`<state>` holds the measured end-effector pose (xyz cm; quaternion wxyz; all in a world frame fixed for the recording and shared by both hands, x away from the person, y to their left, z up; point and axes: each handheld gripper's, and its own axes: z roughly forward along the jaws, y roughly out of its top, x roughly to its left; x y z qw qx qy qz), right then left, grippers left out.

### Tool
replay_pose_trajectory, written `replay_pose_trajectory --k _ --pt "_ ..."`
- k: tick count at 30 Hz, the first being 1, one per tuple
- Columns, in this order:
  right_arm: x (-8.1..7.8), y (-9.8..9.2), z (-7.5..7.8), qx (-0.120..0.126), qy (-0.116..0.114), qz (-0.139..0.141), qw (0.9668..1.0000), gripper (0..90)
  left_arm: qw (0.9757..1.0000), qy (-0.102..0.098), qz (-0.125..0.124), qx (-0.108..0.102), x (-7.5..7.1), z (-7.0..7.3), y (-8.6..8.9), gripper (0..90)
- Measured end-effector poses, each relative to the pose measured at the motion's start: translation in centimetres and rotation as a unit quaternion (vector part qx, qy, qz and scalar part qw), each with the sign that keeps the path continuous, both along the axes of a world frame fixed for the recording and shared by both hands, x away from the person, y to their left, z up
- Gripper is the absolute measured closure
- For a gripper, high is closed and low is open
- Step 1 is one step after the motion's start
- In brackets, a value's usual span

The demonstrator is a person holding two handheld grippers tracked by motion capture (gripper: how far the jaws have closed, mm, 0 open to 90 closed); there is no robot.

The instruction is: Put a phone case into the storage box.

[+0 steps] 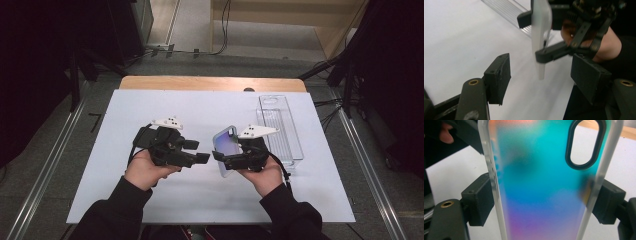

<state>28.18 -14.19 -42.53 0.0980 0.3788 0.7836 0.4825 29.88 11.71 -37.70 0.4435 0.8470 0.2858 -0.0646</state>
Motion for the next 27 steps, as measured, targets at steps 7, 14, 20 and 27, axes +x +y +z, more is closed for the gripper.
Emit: replay_pose_trajectory --k 7,14,20,27 --pt "0.4 -1.1 0.6 0.016 0.011 0.035 0.9992 15.8 0.9996 -0.011 -0.023 0.010 -0.2 -1.6 0.8 32.9" --pt "0.7 -1.9 0.9 0.019 0.019 0.056 0.9981 15.8 0.9988 -0.020 -0.040 0.018 -0.6 -3.3 1.6 32.7" --pt "0.8 -2.6 1.4 0.024 0.017 0.060 0.9978 15.8 0.9992 -0.014 -0.032 0.021 -1.0 -4.7 2.6 32.7" --pt "1.3 -3.5 2.3 0.028 0.020 0.060 0.9976 15.8 0.9990 -0.021 -0.025 0.029 -1.7 -5.8 3.9 32.7"
